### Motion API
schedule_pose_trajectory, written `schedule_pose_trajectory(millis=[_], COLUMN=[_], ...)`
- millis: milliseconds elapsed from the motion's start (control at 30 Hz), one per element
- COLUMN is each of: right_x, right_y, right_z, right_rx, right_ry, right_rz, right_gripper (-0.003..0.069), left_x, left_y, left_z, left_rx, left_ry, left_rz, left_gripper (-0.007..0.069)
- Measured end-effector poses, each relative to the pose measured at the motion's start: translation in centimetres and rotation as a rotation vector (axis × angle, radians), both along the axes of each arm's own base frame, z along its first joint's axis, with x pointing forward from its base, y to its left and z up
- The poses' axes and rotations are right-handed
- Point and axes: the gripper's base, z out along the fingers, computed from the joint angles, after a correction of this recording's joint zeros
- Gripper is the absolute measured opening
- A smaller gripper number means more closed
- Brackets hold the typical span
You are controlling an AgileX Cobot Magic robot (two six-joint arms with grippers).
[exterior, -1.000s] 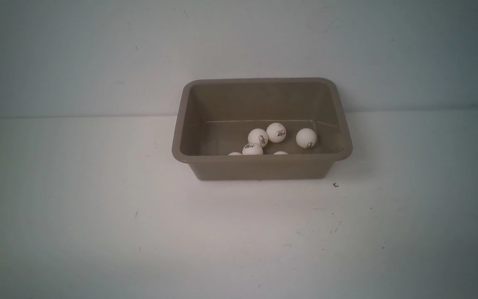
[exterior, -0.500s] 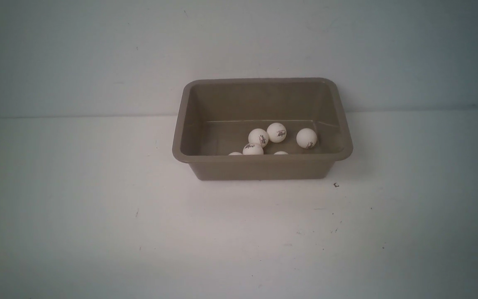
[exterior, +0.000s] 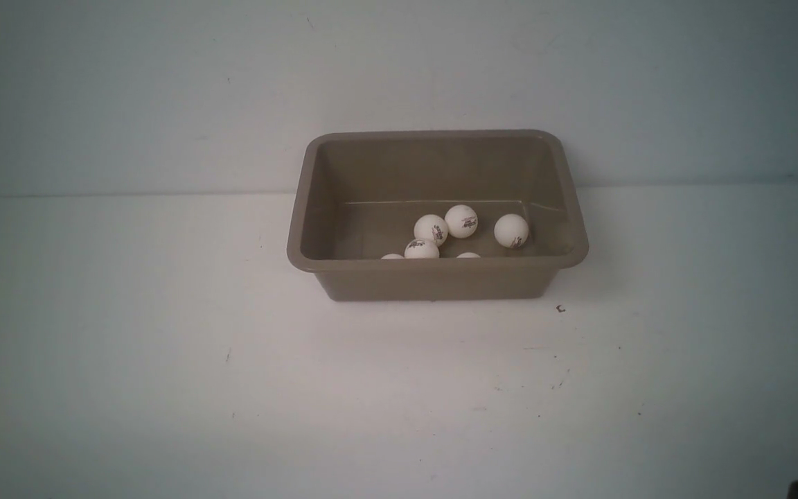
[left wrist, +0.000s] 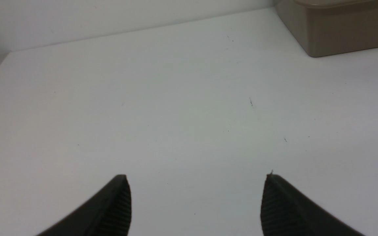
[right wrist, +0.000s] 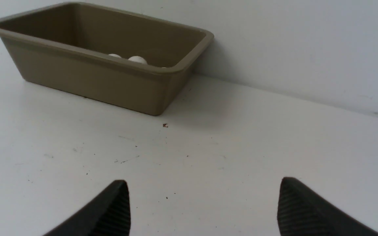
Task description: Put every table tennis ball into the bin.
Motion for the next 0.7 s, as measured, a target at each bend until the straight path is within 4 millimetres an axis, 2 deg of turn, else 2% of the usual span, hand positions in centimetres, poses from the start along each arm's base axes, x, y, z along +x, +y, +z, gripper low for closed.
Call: schedule_pose_trajectory(millis=[700], right_x=[-0.12], right_y=[0.07], right_z=[-0.23], right_rx=[-0.042], right_ry=[0.035], right_rz=[0.016], right_gripper=[0.0546], left_x=[0.00], left_y=[0.00], left_z=[0.00], left_rx=[0.000], left_ry=[0.000], left_rz=[0.000], left_gripper=[0.0478])
